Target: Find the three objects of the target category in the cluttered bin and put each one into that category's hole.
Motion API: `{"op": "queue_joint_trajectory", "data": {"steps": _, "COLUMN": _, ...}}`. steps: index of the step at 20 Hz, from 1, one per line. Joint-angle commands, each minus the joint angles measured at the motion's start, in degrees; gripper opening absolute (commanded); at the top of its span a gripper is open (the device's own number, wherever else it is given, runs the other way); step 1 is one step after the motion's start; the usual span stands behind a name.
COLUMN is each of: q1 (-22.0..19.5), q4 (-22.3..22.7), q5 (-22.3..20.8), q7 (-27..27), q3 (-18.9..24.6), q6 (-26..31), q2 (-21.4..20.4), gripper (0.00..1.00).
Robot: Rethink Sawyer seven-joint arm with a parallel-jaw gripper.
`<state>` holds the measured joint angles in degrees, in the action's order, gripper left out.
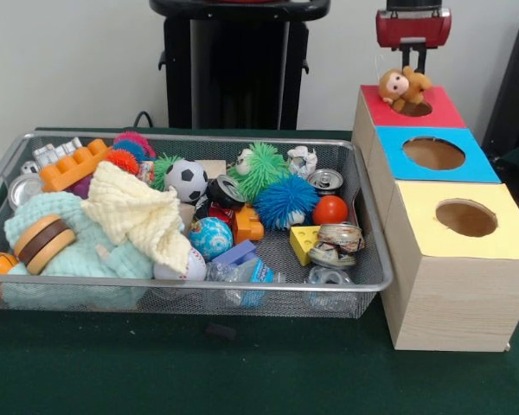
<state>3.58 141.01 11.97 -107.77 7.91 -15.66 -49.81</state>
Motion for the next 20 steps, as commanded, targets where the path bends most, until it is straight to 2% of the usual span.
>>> {"op": "queue_joint_trajectory", "data": {"steps": 1, "q1": 3.05, "q4": 2.68, "q5": 3.44, "q7": -18.46, "q3": 4.89, "q6": 2.38, "q2": 6.44, "gripper": 0.0}}
{"op": "queue_joint_trajectory", "data": {"steps": 5, "q1": 5.78, "q4": 0.53, "q5": 7.67, "q7": -18.3, "q3": 3.16, "q6": 4.12, "q2": 4.76, "gripper": 0.0}}
{"op": "queue_joint_trajectory", "data": {"steps": 11, "q1": 7.63, "q4": -2.34, "q5": 13.11, "q7": -15.45, "q3": 0.53, "q6": 9.84, "q2": 0.7, "gripper": 0.0}}
{"op": "queue_joint_trajectory", "data": {"steps": 13, "q1": 8.2, "q4": -2.41, "q5": 14.62, "q7": -16.08, "q3": 0.07, "q6": 8.77, "q2": 0.56, "gripper": 0.0}}
{"op": "queue_joint_trajectory", "data": {"steps": 14, "q1": 8.48, "q4": -2.45, "q5": 15.37, "q7": -16.39, "q3": -0.17, "q6": 8.24, "q2": 0.49, "gripper": 1.0}}
{"op": "queue_joint_trajectory", "data": {"steps": 15, "q1": 10.51, "q4": -3.98, "q5": 17.21, "q7": -13.99, "q3": -3.07, "q6": 10.93, "q2": -0.13, "gripper": 1.0}}
{"op": "queue_joint_trajectory", "data": {"steps": 17, "q1": 11.71, "q4": -5.47, "q5": 18.74, "q7": -12.59, "q3": -5.21, "q6": 12.61, "q2": -1.06, "gripper": 1.0}}
{"op": "queue_joint_trajectory", "data": {"steps": 20, "q1": 11.74, "q4": -6.63, "q5": 18.79, "q7": -11.07, "q3": -6.87, "q6": 15.57, "q2": -2.2, "gripper": 1.0}}
